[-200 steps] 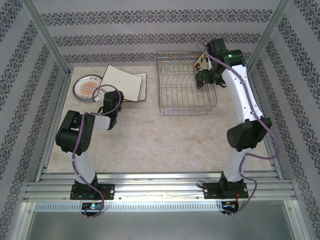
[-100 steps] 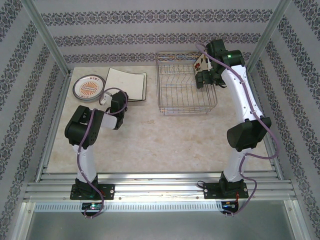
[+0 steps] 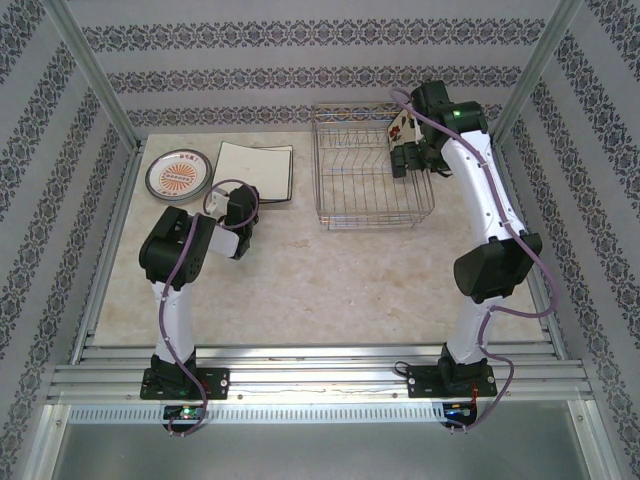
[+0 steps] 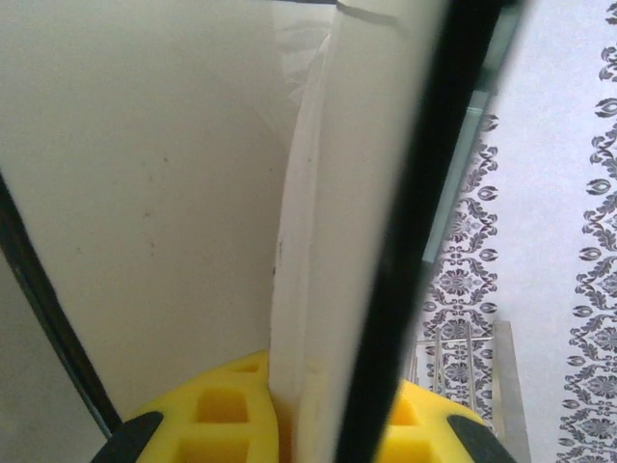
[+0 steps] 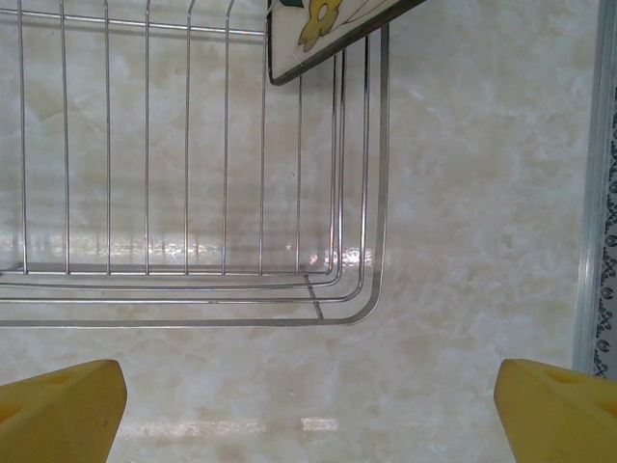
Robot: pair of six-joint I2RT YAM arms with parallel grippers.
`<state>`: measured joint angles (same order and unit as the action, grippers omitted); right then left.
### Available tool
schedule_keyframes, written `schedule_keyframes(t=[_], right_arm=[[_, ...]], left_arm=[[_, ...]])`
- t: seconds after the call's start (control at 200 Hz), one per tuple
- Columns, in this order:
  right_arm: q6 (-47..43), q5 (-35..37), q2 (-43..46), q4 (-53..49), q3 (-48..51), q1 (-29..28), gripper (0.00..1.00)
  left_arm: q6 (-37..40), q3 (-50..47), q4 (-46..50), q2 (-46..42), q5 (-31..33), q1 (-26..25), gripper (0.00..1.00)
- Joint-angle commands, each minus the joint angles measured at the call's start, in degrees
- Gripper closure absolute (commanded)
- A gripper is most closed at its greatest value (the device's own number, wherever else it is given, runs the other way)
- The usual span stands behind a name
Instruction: Unload the plates from the dish rack
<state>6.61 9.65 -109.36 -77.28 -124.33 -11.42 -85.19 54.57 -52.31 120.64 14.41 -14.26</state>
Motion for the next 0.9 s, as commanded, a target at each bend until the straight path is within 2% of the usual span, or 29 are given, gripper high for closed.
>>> schedule_keyframes(t=[0.0,0.195,0.42,0.6,0.67,0.894], right_arm=[[-0.25,-0.02,-0.17,0.43,1.92,-0.53,0.02],[-0.09,-0.29,-0.11,0.92,2.91,-0.67,0.02],[-0.15,-0.25,0.38,1.33,3.76,-0.71,0.02],[-0.1,-0.75,0.46,2.2,5.07,-0.69,0.02],[0.06,-0.88,0.46,2.56,5.54,-0.68,0.02],[0.3,-0.45,1.49,4.27,7.96,-0.74,0.02]], left_arm=[[-1.92,2.81,-11.71,-0.6,1.7,-0.42,1.0],[-2.82,3.24,-9.38,0.28,0.38,-0.48,1.0],[-3.94,2.76,-2.02,-1.19,-1.75,-0.11,1.0],[-3.6,1.48,2.5,-2.93,-2.93,0.48,0.95],[-3.43,1.19,3.81,-3.29,-3.45,0.75,0.9],[-2.53,2.63,9.57,-2.81,-7.41,1.45,0.89]])
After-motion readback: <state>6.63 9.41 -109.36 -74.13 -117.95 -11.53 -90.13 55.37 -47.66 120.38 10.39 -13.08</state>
